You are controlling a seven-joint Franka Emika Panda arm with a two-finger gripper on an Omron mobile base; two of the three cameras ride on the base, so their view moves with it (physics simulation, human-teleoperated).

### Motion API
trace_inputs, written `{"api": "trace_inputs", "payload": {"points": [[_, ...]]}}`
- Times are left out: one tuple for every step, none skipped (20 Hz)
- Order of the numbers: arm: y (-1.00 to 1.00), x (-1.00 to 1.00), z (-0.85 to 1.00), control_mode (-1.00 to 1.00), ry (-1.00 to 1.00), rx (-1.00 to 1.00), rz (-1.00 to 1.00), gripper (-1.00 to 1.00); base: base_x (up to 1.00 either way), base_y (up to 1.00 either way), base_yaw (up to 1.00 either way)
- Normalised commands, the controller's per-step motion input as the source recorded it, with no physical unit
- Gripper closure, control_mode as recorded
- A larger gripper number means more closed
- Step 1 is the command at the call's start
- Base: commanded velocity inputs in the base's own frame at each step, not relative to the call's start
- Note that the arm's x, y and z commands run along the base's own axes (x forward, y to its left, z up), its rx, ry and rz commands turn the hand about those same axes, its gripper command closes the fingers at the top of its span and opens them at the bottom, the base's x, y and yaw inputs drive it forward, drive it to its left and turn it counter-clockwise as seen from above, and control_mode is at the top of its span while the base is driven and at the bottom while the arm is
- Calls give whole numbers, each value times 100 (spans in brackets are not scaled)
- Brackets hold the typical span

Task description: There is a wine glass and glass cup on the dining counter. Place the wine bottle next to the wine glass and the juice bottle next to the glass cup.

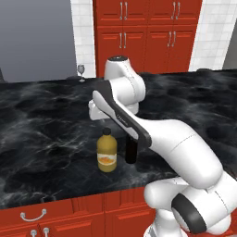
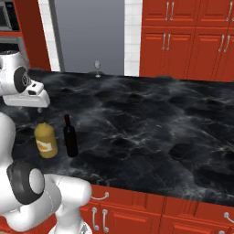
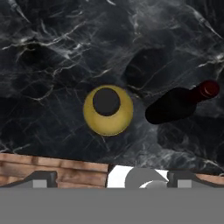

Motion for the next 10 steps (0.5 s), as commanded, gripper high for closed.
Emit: {"api": "trace_inputs", "payload": {"points": [[42,25,-10,-100,0,-5,0,-100,0,0,0],[35,26,-12,-100,0,-4,0,-100,0,0,0],[29,25,-15,-100,0,-3,0,-100,0,0,0],[17,24,-14,-100,-1,0,0,-100,0,0,0],[15,28,-17,-100,0,0,0,-100,0,0,0],[16,32,-17,-100,0,0,0,-100,0,0,0],[14,32,-17,-100,0,0,0,-100,0,0,0],[11,32,-16,-100,0,0,0,-100,0,0,0],[8,31,-15,-100,0,0,0,-100,0,0,0],[6,30,-16,-100,0,0,0,-100,0,0,0]]}}
